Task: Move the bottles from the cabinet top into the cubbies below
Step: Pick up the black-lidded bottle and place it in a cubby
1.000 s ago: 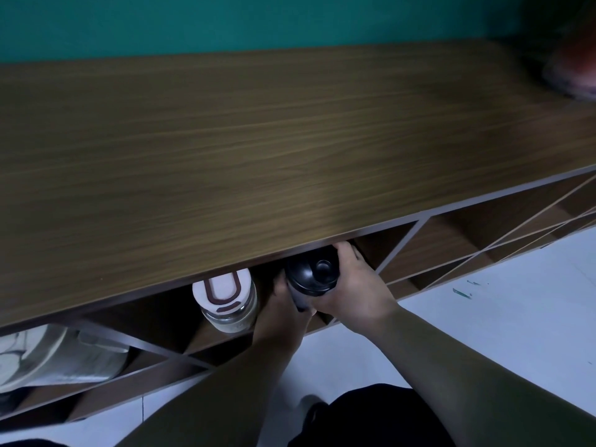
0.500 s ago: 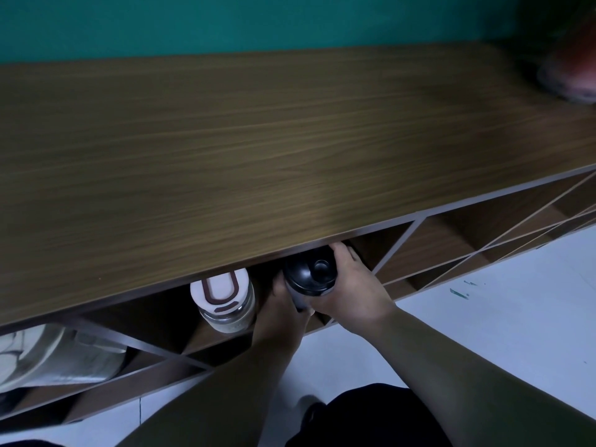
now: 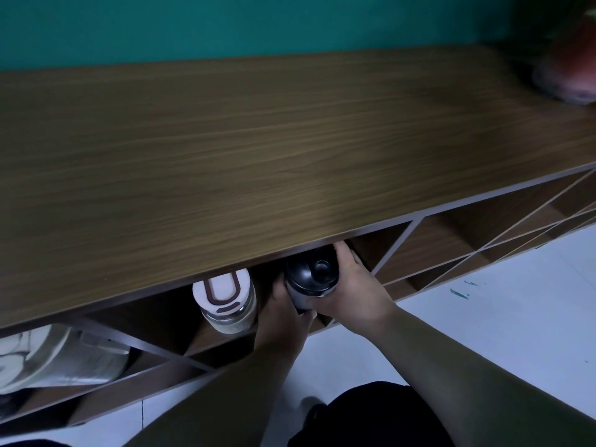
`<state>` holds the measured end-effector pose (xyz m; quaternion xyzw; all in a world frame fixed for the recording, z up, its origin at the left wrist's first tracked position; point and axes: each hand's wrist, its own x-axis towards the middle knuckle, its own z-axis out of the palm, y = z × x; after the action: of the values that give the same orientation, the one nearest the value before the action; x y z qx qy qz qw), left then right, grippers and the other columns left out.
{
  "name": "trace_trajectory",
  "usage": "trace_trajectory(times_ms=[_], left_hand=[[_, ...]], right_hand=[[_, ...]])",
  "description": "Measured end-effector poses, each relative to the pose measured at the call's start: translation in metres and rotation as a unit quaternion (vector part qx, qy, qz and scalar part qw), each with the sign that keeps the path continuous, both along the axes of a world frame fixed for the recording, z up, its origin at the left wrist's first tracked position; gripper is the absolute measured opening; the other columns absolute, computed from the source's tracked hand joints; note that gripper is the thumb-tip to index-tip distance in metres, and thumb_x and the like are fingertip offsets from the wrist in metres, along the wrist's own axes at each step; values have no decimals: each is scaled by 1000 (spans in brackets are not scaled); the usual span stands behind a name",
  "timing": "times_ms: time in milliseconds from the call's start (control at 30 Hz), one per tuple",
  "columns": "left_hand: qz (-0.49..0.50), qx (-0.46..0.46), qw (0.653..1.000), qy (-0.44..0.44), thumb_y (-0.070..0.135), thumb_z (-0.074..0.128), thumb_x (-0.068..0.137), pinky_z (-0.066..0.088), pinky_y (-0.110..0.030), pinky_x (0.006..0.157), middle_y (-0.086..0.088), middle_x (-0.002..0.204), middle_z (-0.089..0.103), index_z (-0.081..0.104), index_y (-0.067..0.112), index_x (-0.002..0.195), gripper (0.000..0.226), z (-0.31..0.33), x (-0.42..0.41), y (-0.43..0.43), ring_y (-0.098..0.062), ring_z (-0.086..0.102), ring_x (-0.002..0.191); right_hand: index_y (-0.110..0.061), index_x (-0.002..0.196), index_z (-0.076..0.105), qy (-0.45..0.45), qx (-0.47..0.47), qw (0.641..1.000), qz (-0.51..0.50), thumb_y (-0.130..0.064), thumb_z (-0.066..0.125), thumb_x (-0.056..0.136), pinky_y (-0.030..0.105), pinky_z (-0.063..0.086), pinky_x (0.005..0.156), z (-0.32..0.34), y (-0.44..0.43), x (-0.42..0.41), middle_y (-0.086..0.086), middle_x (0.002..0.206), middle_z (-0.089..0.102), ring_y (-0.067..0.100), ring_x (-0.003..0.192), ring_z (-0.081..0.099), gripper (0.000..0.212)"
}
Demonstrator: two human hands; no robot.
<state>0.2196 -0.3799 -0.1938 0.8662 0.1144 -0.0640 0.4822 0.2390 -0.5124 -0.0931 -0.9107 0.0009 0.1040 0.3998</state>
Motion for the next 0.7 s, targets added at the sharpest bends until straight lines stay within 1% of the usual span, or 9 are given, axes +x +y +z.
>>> trace_trajectory(times_ms=[133,200,233,333,400,467,567,633,700], left_hand=[[-5,-67,998,-9,16,83,71,47,-26,104,14,133,65,45,32,146,85,13,-11,2,-5,60,125],[-17,-110,994,-5,16,83,71,51,-21,103,19,130,66,50,36,141,80,19,-18,3,5,60,122],[-17,-135,991,3,19,85,71,51,-19,103,19,132,66,51,37,141,79,20,-22,3,5,60,123],[-4,-155,987,50,30,87,77,43,-32,116,18,149,50,36,30,156,94,27,-37,5,-9,48,142],[-16,-136,988,65,21,80,86,39,-27,110,15,142,48,31,19,158,87,32,-48,11,-9,46,139],[-45,-130,987,87,26,76,86,40,-26,103,15,132,53,39,19,152,76,46,-60,22,-10,52,130],[-96,-108,979,146,36,73,79,45,-26,100,24,110,66,57,34,119,43,66,-75,48,-9,65,113],[-92,-119,974,171,37,75,77,48,-30,106,21,110,69,59,29,121,47,75,-82,69,-7,66,111],[-98,-94,974,182,37,75,78,46,-27,105,16,117,64,49,34,122,51,89,-90,89,-9,62,116]], right_hand=[[-55,149,10,20,-13,1000,0,-45,84,52,39,56,89,4,-5,-6,-10,141,46,16,118,59,123],[-54,151,0,32,-25,999,2,-35,89,55,40,57,91,6,-6,-11,-12,147,40,15,122,57,132],[-53,152,-2,36,-23,999,1,-35,90,55,41,56,93,7,-7,-13,-12,150,37,15,127,53,135],[-47,155,-2,49,-11,999,4,-39,90,58,42,48,106,13,-8,-21,-10,159,27,14,141,41,133],[-38,158,1,52,-11,999,3,-39,90,63,40,40,113,18,-9,-27,-8,161,24,15,145,35,130],[-32,159,6,42,-8,999,-8,-38,89,68,32,32,115,26,-9,-31,-6,162,24,14,146,33,123],[-31,157,16,14,-25,1000,-13,-39,84,73,26,29,109,46,-5,-38,-8,158,28,14,144,35,108],[-32,155,24,-22,-70,997,2,-40,79,77,28,34,106,62,4,-43,-8,153,33,16,140,39,95],[-29,153,27,-55,-117,991,42,-41,74,82,28,35,105,79,20,-52,-5,150,38,18,138,37,86]])
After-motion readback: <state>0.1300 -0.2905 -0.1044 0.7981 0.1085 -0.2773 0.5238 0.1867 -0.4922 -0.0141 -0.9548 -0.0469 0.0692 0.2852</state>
